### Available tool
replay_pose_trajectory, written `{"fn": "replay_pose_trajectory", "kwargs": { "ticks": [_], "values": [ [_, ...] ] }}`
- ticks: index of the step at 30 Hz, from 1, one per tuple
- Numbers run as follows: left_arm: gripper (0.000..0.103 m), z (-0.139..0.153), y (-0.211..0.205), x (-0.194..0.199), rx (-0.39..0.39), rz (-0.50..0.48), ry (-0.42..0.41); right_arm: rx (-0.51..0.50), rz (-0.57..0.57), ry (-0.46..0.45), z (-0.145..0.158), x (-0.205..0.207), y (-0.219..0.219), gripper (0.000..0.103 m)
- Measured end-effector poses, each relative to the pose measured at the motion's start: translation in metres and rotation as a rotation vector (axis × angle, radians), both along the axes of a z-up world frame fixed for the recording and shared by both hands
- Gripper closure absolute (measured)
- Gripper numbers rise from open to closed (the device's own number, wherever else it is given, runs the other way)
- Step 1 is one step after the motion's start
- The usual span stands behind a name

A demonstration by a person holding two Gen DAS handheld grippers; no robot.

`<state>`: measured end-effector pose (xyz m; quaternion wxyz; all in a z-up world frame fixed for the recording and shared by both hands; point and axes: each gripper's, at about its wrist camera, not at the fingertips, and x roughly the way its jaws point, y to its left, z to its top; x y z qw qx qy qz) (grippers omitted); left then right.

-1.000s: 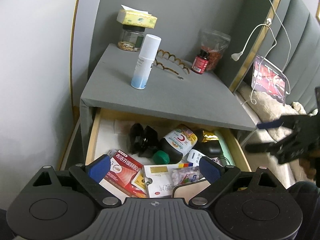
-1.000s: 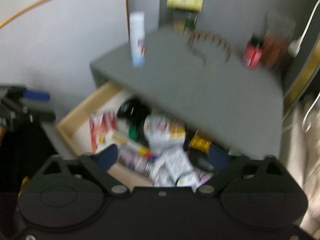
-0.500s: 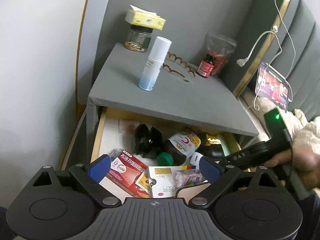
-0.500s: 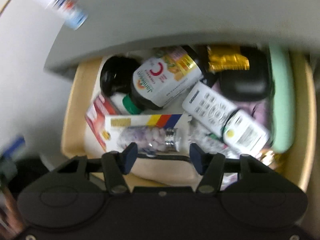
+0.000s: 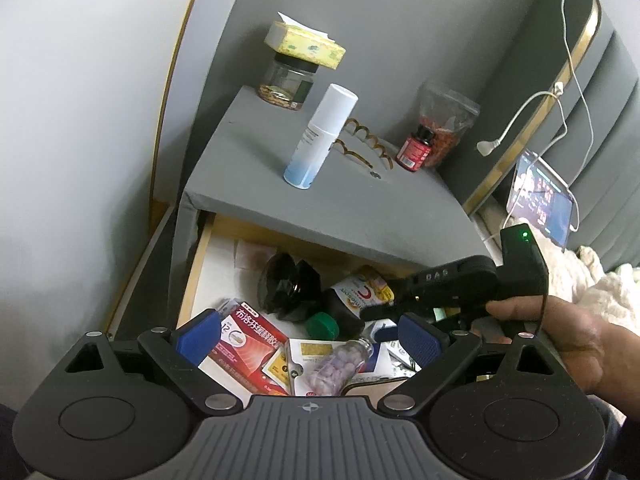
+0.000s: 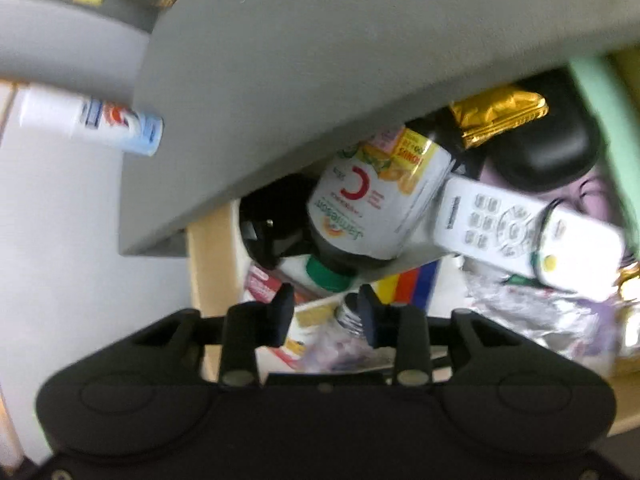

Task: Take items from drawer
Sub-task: 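Reach the right tool into the drawer and grasp the clear silver-lidded pill jar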

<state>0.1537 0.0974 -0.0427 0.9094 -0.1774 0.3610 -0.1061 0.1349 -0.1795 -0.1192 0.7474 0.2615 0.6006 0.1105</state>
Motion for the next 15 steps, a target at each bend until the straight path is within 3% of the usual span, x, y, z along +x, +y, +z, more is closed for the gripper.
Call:
{"fn": "replay_pose_trajectory", "kwargs": {
  "ticks": [5,9,11,13,15],
  "values": [
    [0.010,-0.001,0.005,0.002,-0.035,0.014,0.009,-0.050,-0.010,0.028,0.001,-0.007,0.015,0.047],
    [0.010,0.000,0.001,0.003,-0.031,0.005,0.006,-0.067,-0.052,0.108,-0.024,0.000,0.024,0.047],
    [0.010,0.001,0.000,0.002,-0.019,0.002,0.002,-0.058,-0.067,0.148,-0.034,0.005,0.032,0.051],
    [0.010,0.001,0.000,0.002,-0.012,0.002,-0.002,-0.081,-0.071,0.125,-0.031,0.007,0.039,0.068],
    [0.010,0.000,0.003,0.002,-0.019,0.010,-0.001,-0.096,-0.059,0.104,-0.026,0.008,0.044,0.069]
  ]
}}
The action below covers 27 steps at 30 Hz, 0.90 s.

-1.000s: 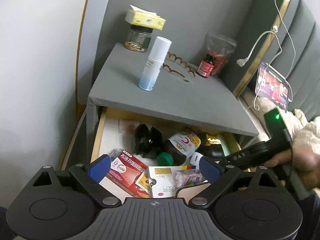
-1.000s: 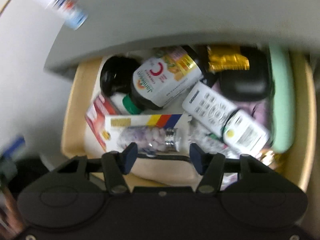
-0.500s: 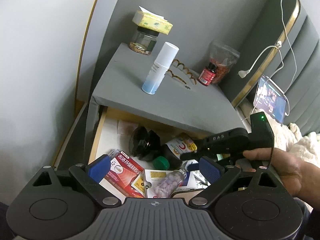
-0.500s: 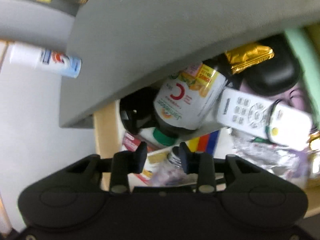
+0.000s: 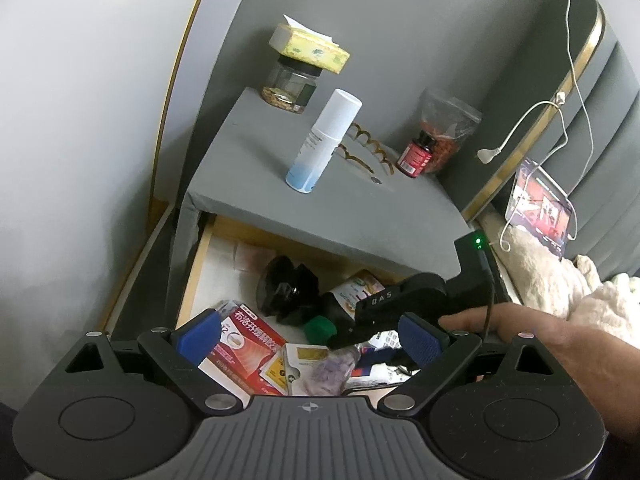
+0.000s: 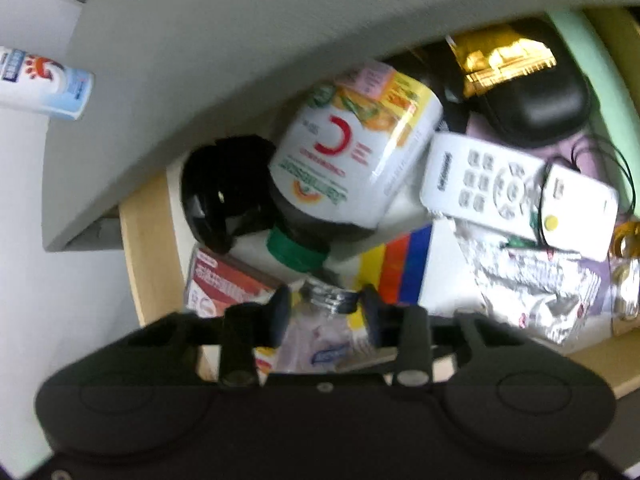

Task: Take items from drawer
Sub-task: 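Reach the right tool into the drawer and grasp the clear silver-lidded pill jar, then lift the pill jar onto the nightstand top beside the spray bottle, open right tool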

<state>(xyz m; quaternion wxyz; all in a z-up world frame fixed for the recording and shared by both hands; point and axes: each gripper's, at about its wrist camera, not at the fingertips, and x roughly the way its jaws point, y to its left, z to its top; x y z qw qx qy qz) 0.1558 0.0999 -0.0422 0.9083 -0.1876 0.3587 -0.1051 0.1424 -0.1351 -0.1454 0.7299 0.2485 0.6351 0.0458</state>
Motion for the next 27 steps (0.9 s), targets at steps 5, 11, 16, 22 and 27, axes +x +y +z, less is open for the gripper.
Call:
{"fn": "replay_pose_trajectory", "kwargs": {
  "ticks": [5,11,16,22,27],
  "values": [
    [0.010,0.000,0.006,0.000,-0.032,0.022,0.002,0.006,0.022,-0.097,0.016,-0.011,0.001,0.073],
    [0.010,0.000,0.005,-0.001,-0.028,0.013,-0.006,-0.130,0.173,-0.408,0.072,-0.045,0.009,0.073],
    [0.010,0.000,0.005,-0.001,-0.024,0.013,-0.010,-0.160,0.253,-0.648,0.141,-0.045,-0.002,0.073],
    [0.010,0.001,0.001,0.001,-0.010,-0.003,-0.013,-0.277,0.268,-0.873,0.214,-0.002,-0.018,0.073],
    [0.010,0.000,0.001,0.002,-0.012,-0.003,-0.011,-0.370,0.306,-0.888,0.205,0.049,-0.013,0.073]
  ]
}}
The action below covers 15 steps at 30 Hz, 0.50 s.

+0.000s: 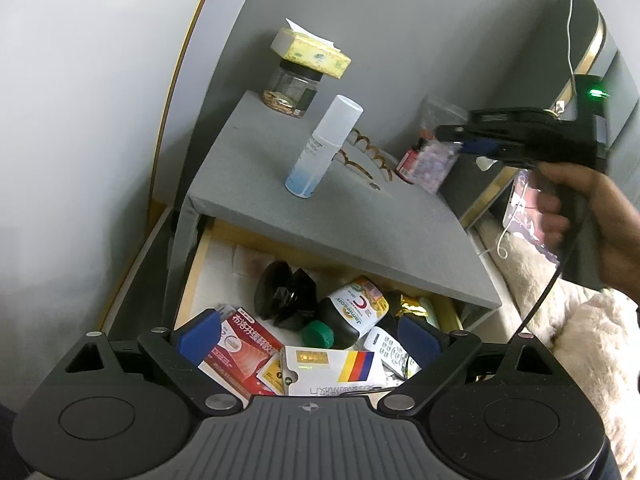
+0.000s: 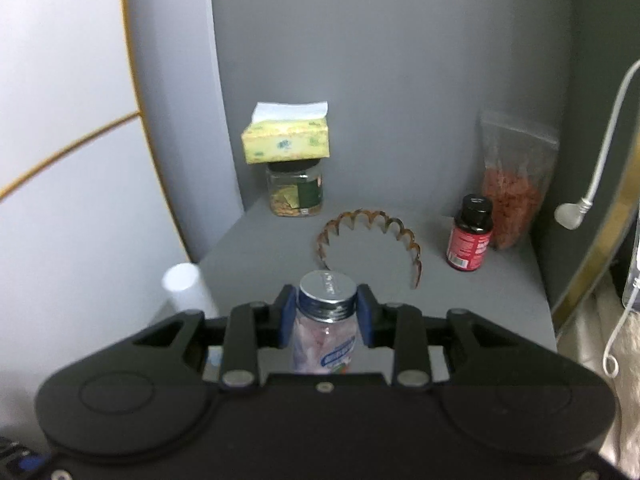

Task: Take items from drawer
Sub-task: 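Lift the pill jar onto the nightstand top beside the spray bottle, open right tool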

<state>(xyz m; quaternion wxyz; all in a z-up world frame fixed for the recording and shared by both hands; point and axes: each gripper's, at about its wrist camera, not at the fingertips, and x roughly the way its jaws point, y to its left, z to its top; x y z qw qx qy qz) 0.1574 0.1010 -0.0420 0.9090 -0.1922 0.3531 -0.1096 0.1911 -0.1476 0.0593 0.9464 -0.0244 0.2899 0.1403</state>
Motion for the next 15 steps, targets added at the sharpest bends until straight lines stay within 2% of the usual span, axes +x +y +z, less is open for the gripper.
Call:
{"fn": "replay_pose_trajectory", "kwargs": {
  "ticks": [5,8,11,15],
  "values": [
    [0.010,0.000,0.003,0.001,-0.010,0.004,0.000,-0.007,0.028,0.018,-0.033,0.023,0.023,0.073],
    [0.010,-0.001,0.004,0.003,-0.020,0.006,0.003,-0.038,0.024,0.013,-0.055,0.018,0.036,0.073],
    [0.010,0.000,0.002,0.003,-0.012,-0.003,0.001,-0.042,0.023,-0.009,-0.065,0.005,0.034,0.072],
    [0.010,0.000,0.003,0.002,-0.015,-0.005,-0.003,-0.052,0.035,-0.012,-0.060,0.000,0.034,0.069]
  ]
}}
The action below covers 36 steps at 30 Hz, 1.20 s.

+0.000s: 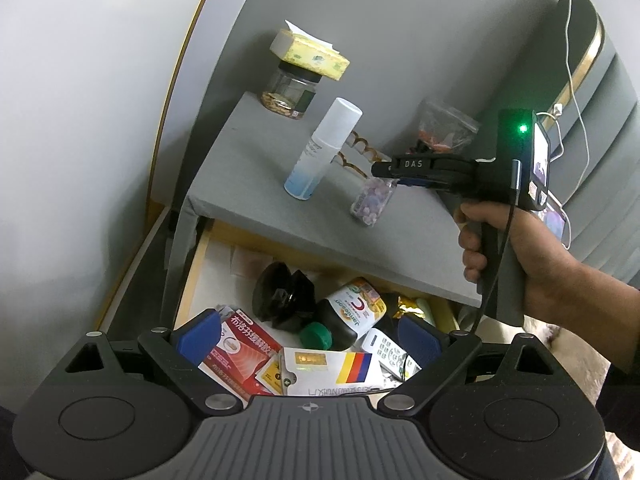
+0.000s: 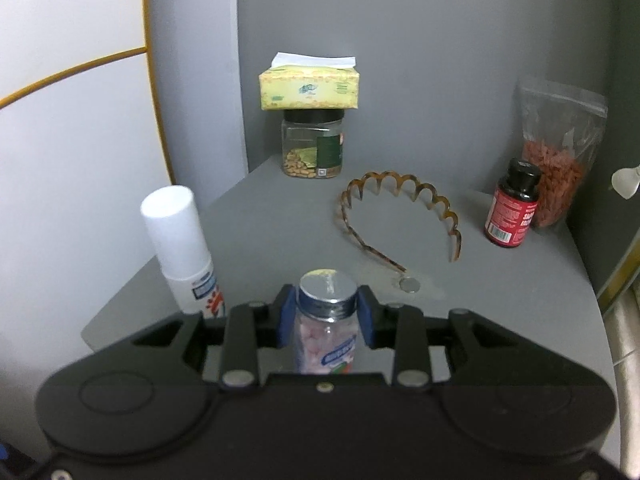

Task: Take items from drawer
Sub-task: 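Lift the pill jar onto the nightstand top beside the spray bottle, open right tool, then move the open right tool back into the open drawer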

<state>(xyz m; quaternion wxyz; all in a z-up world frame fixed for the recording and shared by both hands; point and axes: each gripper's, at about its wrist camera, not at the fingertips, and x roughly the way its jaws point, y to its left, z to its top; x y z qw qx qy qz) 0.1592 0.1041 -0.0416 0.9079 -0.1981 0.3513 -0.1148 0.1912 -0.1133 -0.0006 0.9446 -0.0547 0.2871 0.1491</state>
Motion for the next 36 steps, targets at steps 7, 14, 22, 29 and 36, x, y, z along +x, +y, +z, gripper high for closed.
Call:
{"fn": "replay_pose_trajectory", "kwargs": {
  "ticks": [7,14,22,29,36],
  "values": [
    [0.010,0.000,0.000,0.002,-0.018,-0.006,0.000,-0.027,0.006,0.029,-0.002,0.003,0.001,0.051],
    [0.010,0.000,0.002,0.003,-0.031,-0.003,0.002,-0.077,0.020,0.101,-0.027,0.007,0.003,0.066],
    [0.010,0.002,0.002,0.007,-0.040,-0.015,-0.004,-0.083,0.013,0.064,-0.032,0.004,0.000,0.064],
    [0.010,0.002,0.002,0.005,-0.003,-0.010,-0.004,0.054,0.019,-0.026,0.023,-0.072,-0.036,0.042],
    [0.010,-0.002,-0.011,0.001,0.027,-0.022,0.003,0.026,0.172,0.309,0.008,-0.120,-0.074,0.036]
  ]
}}
